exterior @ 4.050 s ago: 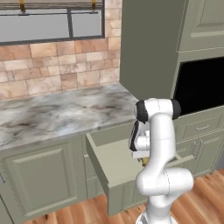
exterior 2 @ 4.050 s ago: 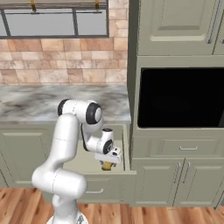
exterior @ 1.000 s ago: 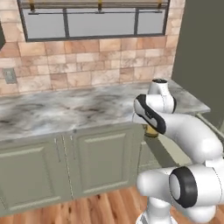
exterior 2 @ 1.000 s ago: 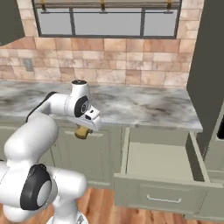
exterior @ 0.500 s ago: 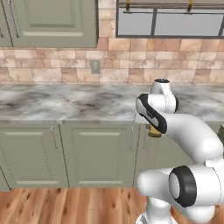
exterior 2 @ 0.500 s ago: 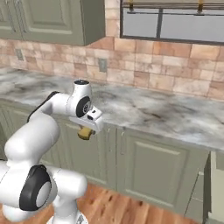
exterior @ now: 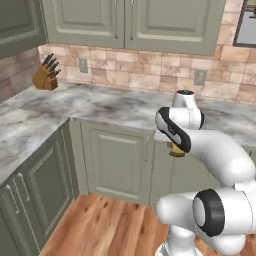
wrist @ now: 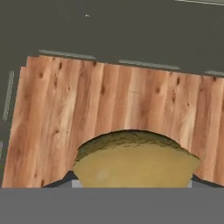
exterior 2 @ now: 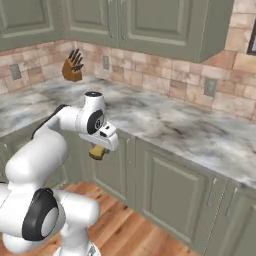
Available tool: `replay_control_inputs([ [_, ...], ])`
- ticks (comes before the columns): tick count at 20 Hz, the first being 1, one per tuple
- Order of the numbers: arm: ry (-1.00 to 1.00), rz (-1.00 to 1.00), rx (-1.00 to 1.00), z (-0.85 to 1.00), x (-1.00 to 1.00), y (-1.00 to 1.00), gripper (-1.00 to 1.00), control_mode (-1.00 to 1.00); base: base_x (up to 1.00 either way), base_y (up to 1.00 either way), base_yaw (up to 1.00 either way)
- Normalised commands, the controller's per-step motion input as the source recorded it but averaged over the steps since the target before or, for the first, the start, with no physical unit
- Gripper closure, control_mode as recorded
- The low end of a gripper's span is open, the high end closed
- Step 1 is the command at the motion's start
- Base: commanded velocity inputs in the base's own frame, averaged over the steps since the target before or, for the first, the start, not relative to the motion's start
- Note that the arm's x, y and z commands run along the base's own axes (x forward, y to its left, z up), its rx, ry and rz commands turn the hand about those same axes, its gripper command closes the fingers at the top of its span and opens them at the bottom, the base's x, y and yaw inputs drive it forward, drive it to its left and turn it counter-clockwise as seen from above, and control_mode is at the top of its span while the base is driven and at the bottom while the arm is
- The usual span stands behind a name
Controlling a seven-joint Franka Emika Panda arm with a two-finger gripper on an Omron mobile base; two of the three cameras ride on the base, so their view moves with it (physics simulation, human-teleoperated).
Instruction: Restock the sink supplies by placing the sponge and soap dispenser on the counter and next to the sink. Make sure the soap dispenser is upright.
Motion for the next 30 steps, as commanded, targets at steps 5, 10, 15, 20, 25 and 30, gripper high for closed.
replay_control_inputs([
  [5,0.0,0.0,0.0,0.0,0.0,0.0,1.0,1.0,-0.02,1.0,0.5],
  [10,0.0,0.0,0.0,0.0,0.0,0.0,1.0,1.0,-0.24,0.98,0.54],
  [15,0.0,0.0,0.0,0.0,0.0,0.0,1.0,1.0,-0.38,0.94,0.55],
  [20,0.0,0.0,0.0,0.0,0.0,0.0,1.0,1.0,-0.47,0.8,0.56],
  [25,0.0,0.0,0.0,0.0,0.0,0.0,1.0,1.0,-0.2,0.97,0.55],
  [30,0.0,0.0,0.0,0.0,0.0,0.0,1.0,1.0,0.0,1.0,0.47],
])
